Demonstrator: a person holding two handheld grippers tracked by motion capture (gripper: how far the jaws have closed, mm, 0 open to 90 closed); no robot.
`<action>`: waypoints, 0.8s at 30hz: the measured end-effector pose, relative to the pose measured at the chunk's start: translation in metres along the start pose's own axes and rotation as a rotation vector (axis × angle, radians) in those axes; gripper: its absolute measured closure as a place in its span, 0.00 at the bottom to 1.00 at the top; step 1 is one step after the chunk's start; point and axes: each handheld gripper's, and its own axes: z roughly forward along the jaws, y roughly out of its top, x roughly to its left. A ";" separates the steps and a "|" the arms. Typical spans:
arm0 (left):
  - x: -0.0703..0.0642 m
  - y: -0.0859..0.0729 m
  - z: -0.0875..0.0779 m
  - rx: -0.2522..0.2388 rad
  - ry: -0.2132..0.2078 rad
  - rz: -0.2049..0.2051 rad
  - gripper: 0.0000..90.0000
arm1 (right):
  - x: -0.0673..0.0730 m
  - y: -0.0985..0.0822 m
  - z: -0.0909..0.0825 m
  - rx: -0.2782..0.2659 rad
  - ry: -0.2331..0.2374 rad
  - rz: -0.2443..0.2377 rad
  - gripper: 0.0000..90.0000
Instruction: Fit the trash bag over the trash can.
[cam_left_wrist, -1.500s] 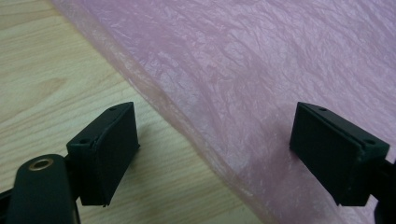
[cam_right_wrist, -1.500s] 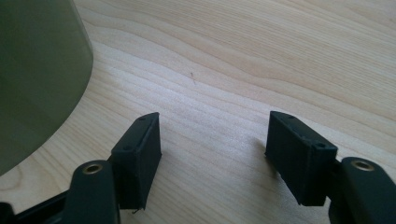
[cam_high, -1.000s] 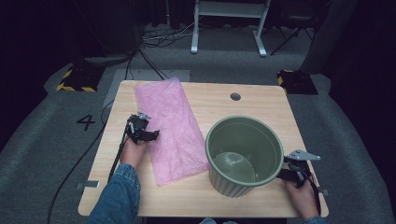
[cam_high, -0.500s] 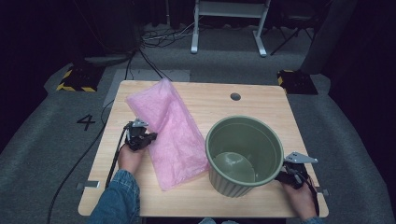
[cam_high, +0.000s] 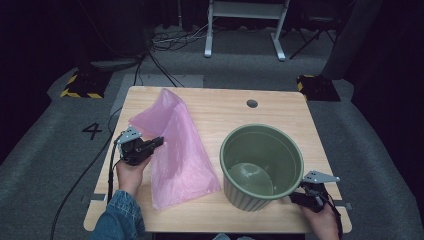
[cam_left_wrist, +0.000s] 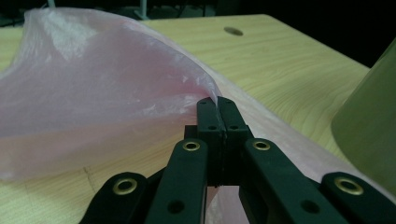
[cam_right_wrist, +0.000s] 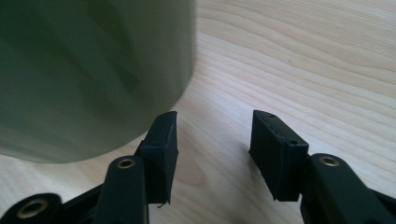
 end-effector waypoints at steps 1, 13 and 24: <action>-0.002 0.003 -0.002 -0.006 -0.001 0.008 1.00 | 0.002 0.001 0.001 0.000 -0.001 -0.006 0.57; -0.012 0.032 -0.018 -0.071 0.001 0.064 0.99 | 0.021 0.019 0.029 0.020 0.013 -0.077 0.56; -0.017 0.052 -0.032 -0.089 -0.018 0.091 0.99 | 0.044 0.029 0.050 -0.013 0.065 -0.168 0.56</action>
